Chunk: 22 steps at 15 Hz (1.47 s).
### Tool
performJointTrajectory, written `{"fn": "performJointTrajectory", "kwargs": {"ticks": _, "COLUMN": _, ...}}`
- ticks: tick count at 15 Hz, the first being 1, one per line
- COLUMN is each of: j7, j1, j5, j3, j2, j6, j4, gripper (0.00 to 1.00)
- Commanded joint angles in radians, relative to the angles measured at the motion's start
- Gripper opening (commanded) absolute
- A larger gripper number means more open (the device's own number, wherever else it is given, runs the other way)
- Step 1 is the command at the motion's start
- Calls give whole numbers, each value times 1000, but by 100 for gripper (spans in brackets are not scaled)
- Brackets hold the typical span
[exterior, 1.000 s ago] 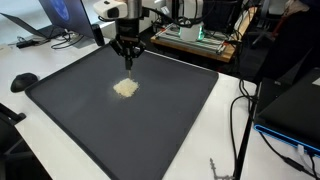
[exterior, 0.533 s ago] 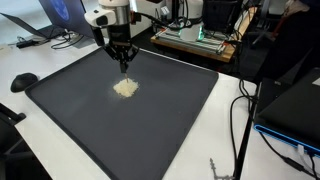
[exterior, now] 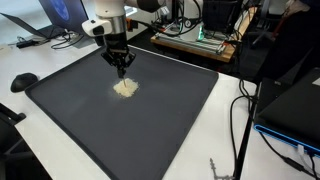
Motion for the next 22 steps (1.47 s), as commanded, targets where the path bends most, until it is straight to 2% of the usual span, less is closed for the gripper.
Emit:
{"fn": "performJointTrajectory", "kwargs": {"ticks": 1, "j7": -23, "j1": -11, "j5": 14, "j3": -2, "j2": 40, "j6": 23, "j4": 31, "gripper": 3}}
{"fn": "performJointTrajectory", "kwargs": {"ticks": 14, "j7": -28, "j1": -19, "j5": 23, "j3": 8, "j2": 111, "j6": 36, "j4": 43, "gripper": 3}}
{"fn": "performJointTrajectory", "kwargs": {"ticks": 22, "j7": -17, "j1": -10, "j5": 15, "j3": 5, "j2": 60, "j6": 5, "j4": 41, "gripper": 3}}
